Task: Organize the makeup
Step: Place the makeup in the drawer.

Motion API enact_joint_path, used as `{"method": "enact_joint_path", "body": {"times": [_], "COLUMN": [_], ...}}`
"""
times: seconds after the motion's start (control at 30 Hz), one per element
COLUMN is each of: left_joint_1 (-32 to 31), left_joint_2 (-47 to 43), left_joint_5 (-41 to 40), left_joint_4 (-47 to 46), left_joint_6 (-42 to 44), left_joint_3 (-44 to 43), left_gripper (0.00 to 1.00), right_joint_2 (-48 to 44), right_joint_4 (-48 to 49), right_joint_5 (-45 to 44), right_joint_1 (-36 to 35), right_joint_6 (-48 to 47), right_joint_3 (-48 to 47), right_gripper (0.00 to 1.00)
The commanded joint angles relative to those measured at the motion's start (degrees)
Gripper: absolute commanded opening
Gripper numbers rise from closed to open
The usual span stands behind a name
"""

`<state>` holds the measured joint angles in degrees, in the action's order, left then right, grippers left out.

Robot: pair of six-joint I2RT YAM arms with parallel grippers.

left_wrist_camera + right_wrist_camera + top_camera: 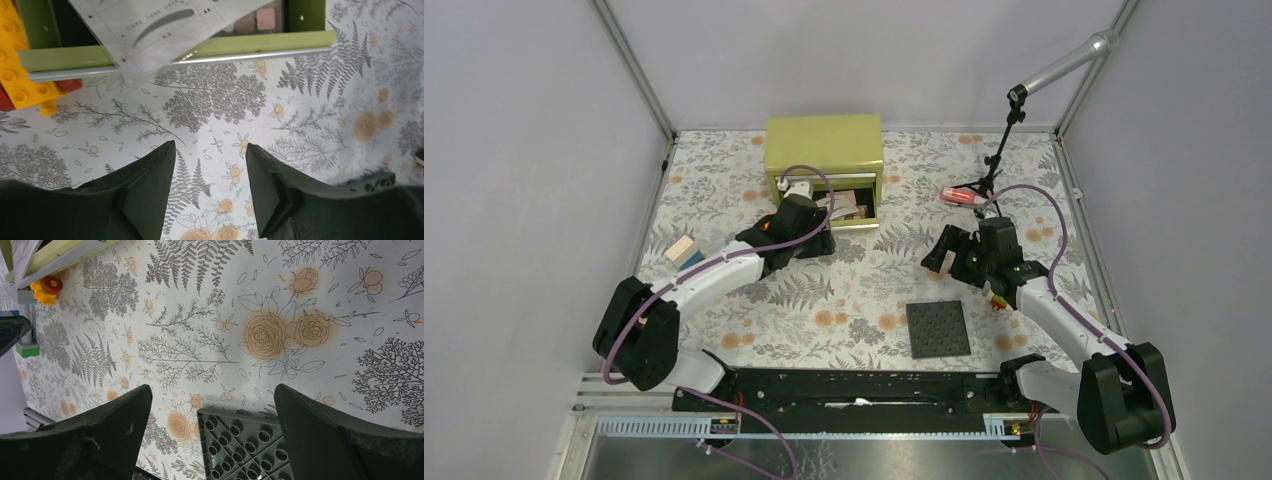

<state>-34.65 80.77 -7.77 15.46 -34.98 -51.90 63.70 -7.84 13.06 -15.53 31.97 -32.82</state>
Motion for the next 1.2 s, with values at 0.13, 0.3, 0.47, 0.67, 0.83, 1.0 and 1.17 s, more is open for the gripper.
{"method": "enact_joint_path", "body": {"times": [0.13, 0.3, 0.47, 0.67, 0.83, 1.0, 1.17], "left_joint_1": [0.2, 0.5, 0.8, 1.7, 4.0, 5.2, 6.1], "left_joint_2": [1.5, 4.1, 5.4, 6.2, 6.7, 7.0, 7.5], "left_joint_5": [-7.6, -8.2, -7.3, -8.5, -8.7, -8.5, -8.2], "left_joint_4": [-7.3, -7.5, -7.7, -8.0, -9.2, -10.0, -10.3], "left_joint_6": [0.6, 0.6, 0.7, 1.4, 1.4, 1.8, 2.0], "left_joint_3": [-0.6, -2.1, -3.1, -3.0, -2.5, -2.8, -3.2], "left_gripper": [0.57, 0.56, 0.56, 0.56, 0.55, 0.55, 0.55], "right_joint_2": [-0.2, -0.4, -0.2, -0.1, -0.2, -0.5, -0.5], "right_joint_4": [1.5, 1.4, 1.3, 1.3, 1.3, 0.8, 0.8], "right_joint_5": [0.6, 0.5, 0.5, 0.3, 0.4, 0.2, 0.3], "right_joint_1": [0.3, 0.3, 0.3, 0.3, 0.3, 0.3, 0.3], "right_joint_6": [0.3, 0.2, 0.2, 0.2, 0.0, -0.2, -0.2], "right_joint_3": [0.0, 0.1, 0.1, 0.1, 0.1, -0.1, -0.2], "right_gripper": [1.00, 1.00, 1.00, 1.00, 1.00, 1.00, 1.00]}}
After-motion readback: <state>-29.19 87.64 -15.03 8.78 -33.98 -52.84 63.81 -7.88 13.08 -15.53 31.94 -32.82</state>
